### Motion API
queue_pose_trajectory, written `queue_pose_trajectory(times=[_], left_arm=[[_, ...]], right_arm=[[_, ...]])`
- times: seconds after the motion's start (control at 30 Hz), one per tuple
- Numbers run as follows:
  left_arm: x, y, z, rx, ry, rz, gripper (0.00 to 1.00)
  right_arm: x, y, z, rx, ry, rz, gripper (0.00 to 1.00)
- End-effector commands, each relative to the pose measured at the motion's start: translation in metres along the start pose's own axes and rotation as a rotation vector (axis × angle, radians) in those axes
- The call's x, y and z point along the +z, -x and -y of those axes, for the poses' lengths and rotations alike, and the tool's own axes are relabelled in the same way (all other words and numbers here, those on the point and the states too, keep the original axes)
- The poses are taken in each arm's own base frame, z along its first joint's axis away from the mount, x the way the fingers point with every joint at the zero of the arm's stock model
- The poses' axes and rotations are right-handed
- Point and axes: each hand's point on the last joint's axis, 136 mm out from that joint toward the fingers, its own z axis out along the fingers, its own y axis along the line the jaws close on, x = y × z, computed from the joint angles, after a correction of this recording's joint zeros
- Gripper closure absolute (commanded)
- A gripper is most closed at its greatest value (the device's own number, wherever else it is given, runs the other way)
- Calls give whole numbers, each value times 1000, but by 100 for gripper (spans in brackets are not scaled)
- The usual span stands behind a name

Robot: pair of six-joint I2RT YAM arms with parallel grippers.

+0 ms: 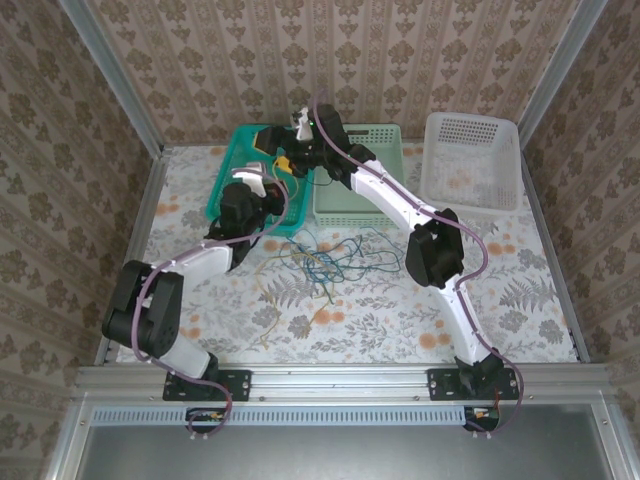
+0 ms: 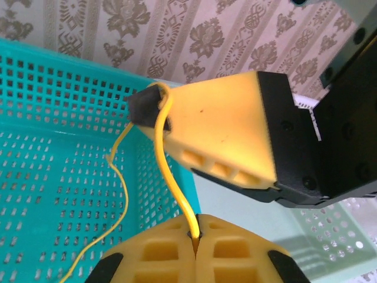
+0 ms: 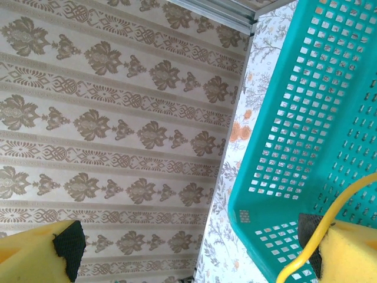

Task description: Untangle the cables

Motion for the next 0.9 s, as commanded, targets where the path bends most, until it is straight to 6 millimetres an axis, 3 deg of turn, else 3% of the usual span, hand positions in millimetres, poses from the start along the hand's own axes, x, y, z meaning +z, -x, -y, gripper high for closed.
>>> queue_pose_trajectory(times=[0.0, 0.13, 0.4, 0.6, 0.67, 0.77, 0.87], left_arm=[[0, 20, 3, 8, -10, 48, 100], [-7, 27, -10, 9, 36, 59, 100], [-27, 58, -40, -21, 100, 111, 100], [-14, 44, -55, -67, 113, 32, 100], [-13, 38, -61, -96, 117, 11, 87], [-13, 33, -64, -126, 121, -19, 51], [-17, 36, -59, -128, 114, -38, 32]], right_arm=[[-9, -2, -15, -23, 22, -7, 3], [-9, -5, -4, -11, 2, -18, 1], [-23, -31, 33, -51, -126, -113, 0], [-43, -44, 34, -107, -147, -132, 0], [-52, -54, 36, -142, -154, -156, 0], [-66, -65, 42, -204, -182, -163, 2], [-77, -78, 48, -266, -215, -199, 9]])
